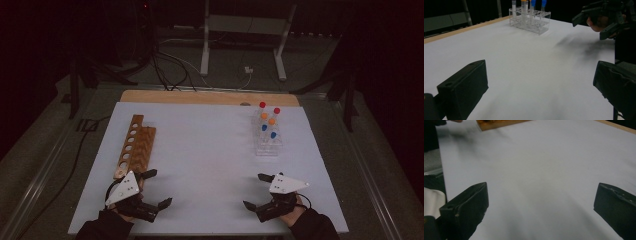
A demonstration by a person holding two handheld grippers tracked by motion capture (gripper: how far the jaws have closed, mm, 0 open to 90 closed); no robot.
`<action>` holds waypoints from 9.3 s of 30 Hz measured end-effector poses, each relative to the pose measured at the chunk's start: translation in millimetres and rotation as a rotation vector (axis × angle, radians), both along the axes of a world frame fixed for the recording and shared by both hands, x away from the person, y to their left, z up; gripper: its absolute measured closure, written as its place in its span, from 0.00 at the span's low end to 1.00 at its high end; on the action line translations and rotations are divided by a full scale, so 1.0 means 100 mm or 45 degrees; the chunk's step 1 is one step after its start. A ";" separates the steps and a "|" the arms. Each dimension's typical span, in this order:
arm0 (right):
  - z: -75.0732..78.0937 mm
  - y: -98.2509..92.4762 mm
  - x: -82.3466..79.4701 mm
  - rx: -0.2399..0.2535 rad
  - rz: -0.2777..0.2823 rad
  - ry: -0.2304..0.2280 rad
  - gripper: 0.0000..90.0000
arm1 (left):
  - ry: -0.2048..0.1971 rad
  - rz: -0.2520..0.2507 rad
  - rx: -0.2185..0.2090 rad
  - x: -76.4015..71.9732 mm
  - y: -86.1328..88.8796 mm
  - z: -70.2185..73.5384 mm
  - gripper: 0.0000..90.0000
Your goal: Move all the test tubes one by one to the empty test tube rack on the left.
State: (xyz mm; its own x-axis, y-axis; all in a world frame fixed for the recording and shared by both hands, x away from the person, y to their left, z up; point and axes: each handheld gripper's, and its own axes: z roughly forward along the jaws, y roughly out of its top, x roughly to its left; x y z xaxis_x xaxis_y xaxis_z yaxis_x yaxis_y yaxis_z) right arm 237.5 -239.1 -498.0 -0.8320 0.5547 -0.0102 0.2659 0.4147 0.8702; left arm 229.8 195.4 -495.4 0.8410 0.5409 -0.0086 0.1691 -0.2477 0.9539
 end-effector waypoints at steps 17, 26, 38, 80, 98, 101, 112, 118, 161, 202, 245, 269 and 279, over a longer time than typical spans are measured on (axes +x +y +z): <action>0.42 0.08 0.03 0.048 -0.031 -0.061 0.00 | -0.006 -0.002 -0.001 -0.01 0.00 0.01 0.00; 0.62 0.02 0.17 0.080 -0.120 -0.117 0.00 | -0.002 -0.005 -0.004 -0.01 0.00 0.00 0.00; 0.79 -0.12 0.44 0.073 -0.290 -0.184 0.00 | 0.001 -0.011 -0.007 -0.01 0.00 0.00 0.00; 0.38 -0.44 1.16 -0.082 -0.723 0.101 0.60 | 0.004 -0.028 -0.012 -0.01 -0.01 0.00 0.00; 0.35 -0.42 1.29 -0.087 -0.738 0.173 0.76 | 0.007 -0.027 -0.011 -0.01 -0.01 0.00 0.00; 0.36 -0.41 1.30 -0.098 -0.743 0.171 0.81 | 0.007 -0.027 -0.009 -0.01 -0.01 0.00 0.00; 0.44 -0.39 1.27 -0.127 -0.748 0.088 0.85 | 0.006 -0.028 -0.009 -0.01 -0.01 0.00 0.00; 0.58 -0.40 1.20 -0.120 -0.738 0.038 0.85 | 0.009 -0.031 -0.007 -0.01 -0.02 0.00 0.00; 0.57 0.57 0.39 -0.202 -0.111 0.025 0.85 | 0.151 -0.220 -0.036 0.39 -0.82 0.59 0.01; 0.58 0.72 0.34 -0.171 -0.034 0.035 0.85 | 0.043 -0.300 0.110 0.65 -1.54 0.59 0.85; 0.63 0.57 0.37 0.063 -0.072 0.006 0.00 | -0.110 0.189 0.086 1.12 -0.29 1.33 0.86; 0.60 0.57 0.38 0.078 -0.066 -0.020 0.00 | -0.066 0.497 0.093 1.46 0.58 1.34 0.86; 0.60 0.56 0.39 0.072 -0.056 -0.017 0.00 | -0.028 0.608 0.088 1.65 0.75 1.25 0.86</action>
State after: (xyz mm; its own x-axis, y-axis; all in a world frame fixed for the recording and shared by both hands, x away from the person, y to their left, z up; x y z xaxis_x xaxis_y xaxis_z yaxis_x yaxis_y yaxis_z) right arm 276.1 -182.9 -438.0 -0.8067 0.5908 0.0118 0.2714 0.3527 0.8955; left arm 394.9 270.4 -370.7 0.4980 0.8654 0.0554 0.2597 -0.2098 0.9426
